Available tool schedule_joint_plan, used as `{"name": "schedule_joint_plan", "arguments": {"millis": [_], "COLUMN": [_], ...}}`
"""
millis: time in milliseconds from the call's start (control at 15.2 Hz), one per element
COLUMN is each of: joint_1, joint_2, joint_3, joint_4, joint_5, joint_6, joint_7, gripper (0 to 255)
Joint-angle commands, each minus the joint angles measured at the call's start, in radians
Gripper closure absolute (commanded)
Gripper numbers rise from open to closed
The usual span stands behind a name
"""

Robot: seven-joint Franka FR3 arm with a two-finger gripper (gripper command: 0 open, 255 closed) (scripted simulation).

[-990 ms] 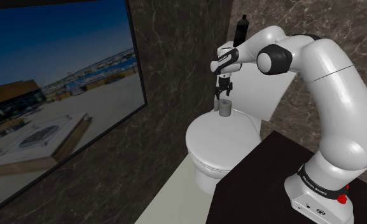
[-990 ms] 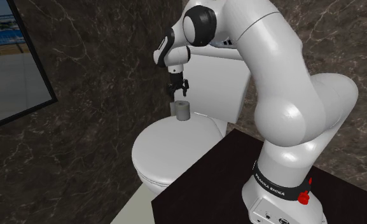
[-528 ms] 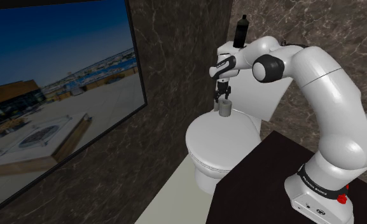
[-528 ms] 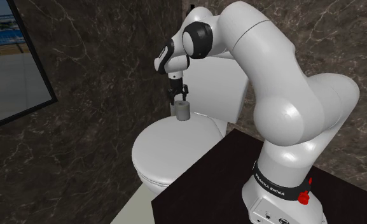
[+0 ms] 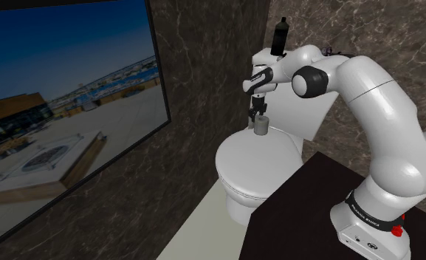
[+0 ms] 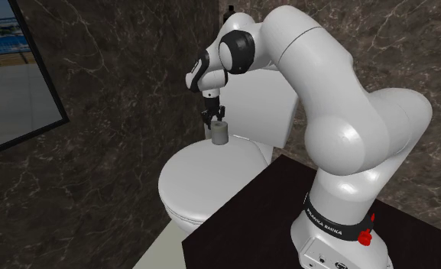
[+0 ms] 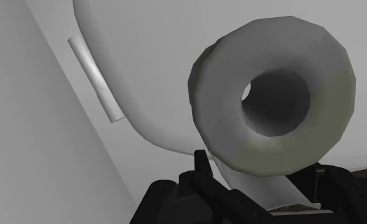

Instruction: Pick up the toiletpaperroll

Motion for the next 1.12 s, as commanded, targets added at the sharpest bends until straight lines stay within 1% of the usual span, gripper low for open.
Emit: {"name": "schedule_joint_plan", "arguments": {"millis": [0, 264, 1056], "joint_1": [-0.001, 0.000, 0.012], "joint_2": [0.002, -0.002, -0.123], "joint_3": [0.000, -0.001, -0.014], "joint_4": [0.000, -0.005, -0.054], "joint_5": [0.000, 0.000, -0.012], "joint_6": [-0.001, 0.001, -0.072], "joint_7": [0.000, 0.000, 0.000], "gripper": [255, 255, 255]}}
